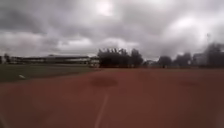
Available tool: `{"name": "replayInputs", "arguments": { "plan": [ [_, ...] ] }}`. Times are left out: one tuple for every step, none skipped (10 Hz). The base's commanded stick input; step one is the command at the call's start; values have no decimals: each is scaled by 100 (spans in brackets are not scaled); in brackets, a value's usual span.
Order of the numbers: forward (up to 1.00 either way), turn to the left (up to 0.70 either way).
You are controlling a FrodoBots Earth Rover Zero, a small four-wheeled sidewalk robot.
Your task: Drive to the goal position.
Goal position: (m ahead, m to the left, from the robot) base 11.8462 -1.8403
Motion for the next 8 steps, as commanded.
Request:
{"name": "replayInputs", "arguments": {
  "plan": [
    [70,-7],
    [70,0],
    [70,0],
    [70,0],
    [70,0],
    [70,0],
    [70,0],
    [70,0]
  ]
}}
